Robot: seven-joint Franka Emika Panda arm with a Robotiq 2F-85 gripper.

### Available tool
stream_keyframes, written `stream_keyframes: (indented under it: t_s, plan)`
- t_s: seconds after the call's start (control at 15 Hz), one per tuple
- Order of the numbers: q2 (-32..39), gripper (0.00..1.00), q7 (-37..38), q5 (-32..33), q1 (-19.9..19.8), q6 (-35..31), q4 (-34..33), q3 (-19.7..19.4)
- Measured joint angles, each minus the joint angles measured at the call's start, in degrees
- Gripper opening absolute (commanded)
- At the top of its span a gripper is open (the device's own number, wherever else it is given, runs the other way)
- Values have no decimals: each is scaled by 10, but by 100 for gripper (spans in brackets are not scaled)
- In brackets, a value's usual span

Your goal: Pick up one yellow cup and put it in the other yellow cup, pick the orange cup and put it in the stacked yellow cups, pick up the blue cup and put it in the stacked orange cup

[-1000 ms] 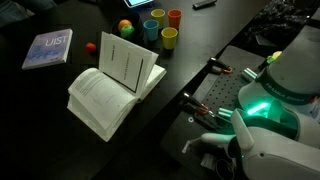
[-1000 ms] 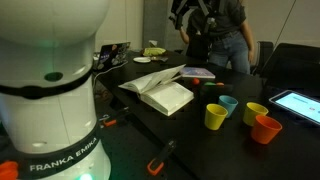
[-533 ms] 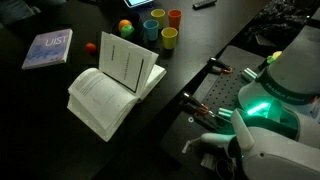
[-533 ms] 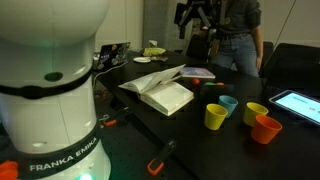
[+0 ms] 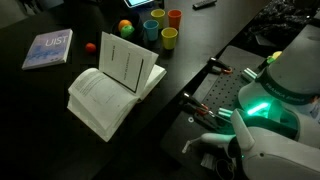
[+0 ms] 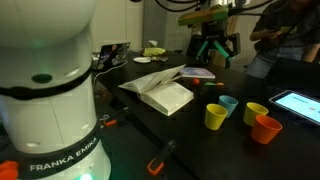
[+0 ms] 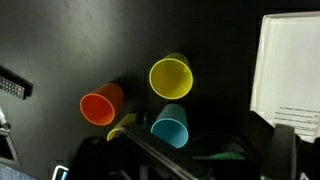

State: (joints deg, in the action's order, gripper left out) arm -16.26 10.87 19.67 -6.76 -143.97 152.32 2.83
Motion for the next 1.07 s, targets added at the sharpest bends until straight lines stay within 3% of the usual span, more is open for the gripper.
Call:
stream_keyframes:
  t_s: [0.33, 0.73, 1.07]
  plan:
    - [149, 100, 36, 25, -25, -69, -65, -22]
    - [320, 100, 36, -12, -10, -111, -207, -65]
    - [415, 100, 30, -44, 5, -112, -311, -92]
